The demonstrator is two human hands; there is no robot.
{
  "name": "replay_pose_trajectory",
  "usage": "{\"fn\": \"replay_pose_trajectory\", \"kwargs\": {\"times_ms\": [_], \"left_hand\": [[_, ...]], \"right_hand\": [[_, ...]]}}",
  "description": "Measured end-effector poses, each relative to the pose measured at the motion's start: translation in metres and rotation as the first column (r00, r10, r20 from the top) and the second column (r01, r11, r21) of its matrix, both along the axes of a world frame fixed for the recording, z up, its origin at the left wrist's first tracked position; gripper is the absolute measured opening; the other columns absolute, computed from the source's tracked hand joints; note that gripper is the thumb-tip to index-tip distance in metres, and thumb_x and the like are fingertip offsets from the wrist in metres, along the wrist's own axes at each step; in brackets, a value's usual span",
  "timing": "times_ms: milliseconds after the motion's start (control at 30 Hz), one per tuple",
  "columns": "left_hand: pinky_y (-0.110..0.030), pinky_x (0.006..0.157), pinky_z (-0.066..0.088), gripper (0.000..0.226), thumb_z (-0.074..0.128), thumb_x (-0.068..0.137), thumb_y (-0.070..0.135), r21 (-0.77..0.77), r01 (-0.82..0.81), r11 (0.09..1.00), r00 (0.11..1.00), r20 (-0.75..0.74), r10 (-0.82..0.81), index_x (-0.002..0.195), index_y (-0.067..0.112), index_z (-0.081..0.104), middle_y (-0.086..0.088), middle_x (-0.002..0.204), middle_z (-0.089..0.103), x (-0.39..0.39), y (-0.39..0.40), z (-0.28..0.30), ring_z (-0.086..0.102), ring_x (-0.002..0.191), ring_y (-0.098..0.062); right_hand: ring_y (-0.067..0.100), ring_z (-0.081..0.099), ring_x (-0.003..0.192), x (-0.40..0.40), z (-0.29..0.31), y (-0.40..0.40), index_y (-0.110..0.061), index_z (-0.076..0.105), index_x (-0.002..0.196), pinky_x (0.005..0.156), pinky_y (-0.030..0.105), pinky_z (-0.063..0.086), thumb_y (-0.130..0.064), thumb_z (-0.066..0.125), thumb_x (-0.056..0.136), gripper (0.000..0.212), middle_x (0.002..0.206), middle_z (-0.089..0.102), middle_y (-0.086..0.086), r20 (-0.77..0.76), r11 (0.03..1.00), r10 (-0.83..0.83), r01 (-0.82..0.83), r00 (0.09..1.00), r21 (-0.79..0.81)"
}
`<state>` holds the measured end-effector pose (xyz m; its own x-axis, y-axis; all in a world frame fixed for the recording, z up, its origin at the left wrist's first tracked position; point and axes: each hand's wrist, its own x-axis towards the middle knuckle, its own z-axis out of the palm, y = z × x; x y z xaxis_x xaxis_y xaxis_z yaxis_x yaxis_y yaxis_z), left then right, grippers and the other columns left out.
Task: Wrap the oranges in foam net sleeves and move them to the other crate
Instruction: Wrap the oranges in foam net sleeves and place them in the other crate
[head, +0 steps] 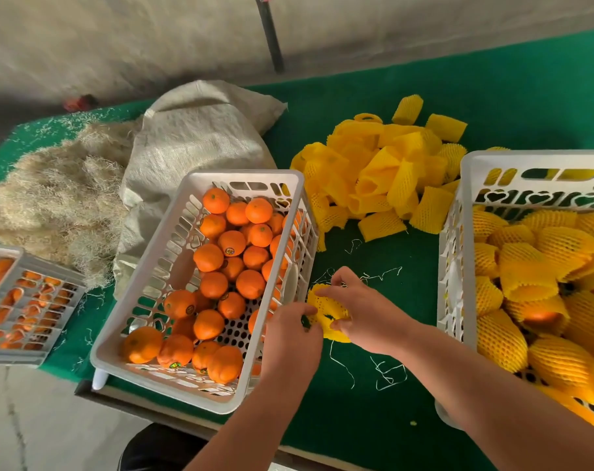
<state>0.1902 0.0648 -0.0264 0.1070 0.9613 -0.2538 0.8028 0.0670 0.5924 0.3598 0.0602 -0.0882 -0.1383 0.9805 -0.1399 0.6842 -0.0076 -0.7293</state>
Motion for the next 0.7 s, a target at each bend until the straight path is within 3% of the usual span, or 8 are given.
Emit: {"fn": "replay_pose_trajectory", "kwargs": {"times_ms": [100, 233, 333, 400, 500, 567, 700], "left_hand": [[-0.015, 0.067, 0.052, 0.022, 0.068, 0.097, 0.027, 0.097, 0.083, 0.992, 0.996, 0.017, -0.085, 0.117, 0.035, 0.070, 0.017, 0.108, 0.066, -0.008, 0.002, 0.015, 0.064, 0.083, 0.005], [-0.012, 0.051, 0.048, 0.013, 0.066, 0.098, 0.031, 0.309, 0.037, 0.950, 0.998, 0.045, -0.053, 0.107, 0.039, 0.069, 0.023, 0.092, 0.066, -0.046, 0.029, 0.042, 0.065, 0.083, 0.008], [-0.016, 0.060, 0.047, 0.013, 0.064, 0.098, 0.031, 0.381, -0.017, 0.924, 0.998, -0.049, 0.039, 0.107, 0.035, 0.072, 0.020, 0.095, 0.070, -0.092, 0.066, 0.041, 0.067, 0.081, 0.002], [-0.026, 0.074, 0.051, 0.022, 0.066, 0.096, 0.022, 0.257, -0.006, 0.966, 0.982, -0.183, 0.055, 0.117, 0.025, 0.073, 0.007, 0.106, 0.074, -0.123, 0.088, 0.027, 0.069, 0.093, -0.011], [-0.039, 0.098, 0.051, 0.032, 0.068, 0.093, 0.015, -0.087, 0.045, 0.995, 0.922, -0.379, -0.075, 0.124, 0.018, 0.070, -0.006, 0.126, 0.071, -0.158, 0.103, 0.001, 0.065, 0.115, -0.025], [-0.037, 0.102, 0.050, 0.036, 0.076, 0.090, 0.019, -0.233, 0.094, 0.968, 0.899, -0.399, -0.184, 0.124, 0.021, 0.069, -0.004, 0.130, 0.068, -0.172, 0.102, -0.014, 0.063, 0.120, -0.024], [-0.029, 0.100, 0.047, 0.067, 0.089, 0.080, 0.028, -0.446, 0.204, 0.872, 0.814, -0.418, -0.404, 0.140, 0.027, 0.060, 0.000, 0.143, 0.058, -0.181, 0.093, -0.037, 0.056, 0.130, -0.021]], "right_hand": [[0.015, 0.061, 0.096, 0.003, -0.003, 0.000, -0.035, 0.051, 0.147, 0.067, 0.018, 0.052, -0.031, 0.083, 0.087, 0.068, 0.125, 0.031, -0.021, 0.020, 0.999, 0.012, -0.012, 1.000, 0.036], [0.018, 0.061, 0.093, 0.005, -0.003, 0.000, -0.031, 0.051, 0.144, 0.069, 0.020, 0.055, -0.035, 0.082, 0.087, 0.065, 0.127, 0.031, -0.019, 0.023, 0.997, 0.015, -0.017, 1.000, 0.072], [0.019, 0.062, 0.090, 0.004, -0.002, 0.000, -0.030, 0.051, 0.144, 0.065, 0.020, 0.056, -0.035, 0.081, 0.088, 0.064, 0.126, 0.030, -0.018, 0.034, 0.997, 0.017, -0.019, 0.999, 0.073], [0.018, 0.062, 0.090, 0.004, -0.001, 0.001, -0.032, 0.051, 0.145, 0.061, 0.015, 0.051, -0.034, 0.081, 0.088, 0.064, 0.124, 0.028, -0.022, 0.042, 0.998, 0.013, -0.016, 0.999, 0.068], [0.014, 0.061, 0.091, 0.004, -0.004, 0.000, -0.035, 0.049, 0.147, 0.057, 0.010, 0.043, -0.034, 0.080, 0.089, 0.065, 0.121, 0.025, -0.026, 0.047, 0.999, 0.008, -0.010, 0.999, 0.048], [0.014, 0.060, 0.091, 0.004, -0.005, 0.000, -0.036, 0.049, 0.147, 0.056, 0.011, 0.043, -0.034, 0.080, 0.090, 0.065, 0.120, 0.023, -0.027, 0.058, 0.999, 0.015, -0.017, 0.998, 0.043], [0.014, 0.060, 0.092, 0.003, -0.006, 0.001, -0.037, 0.050, 0.147, 0.059, 0.014, 0.049, -0.032, 0.079, 0.090, 0.065, 0.121, 0.023, -0.027, 0.072, 0.999, 0.031, -0.034, 0.997, 0.037]]}}
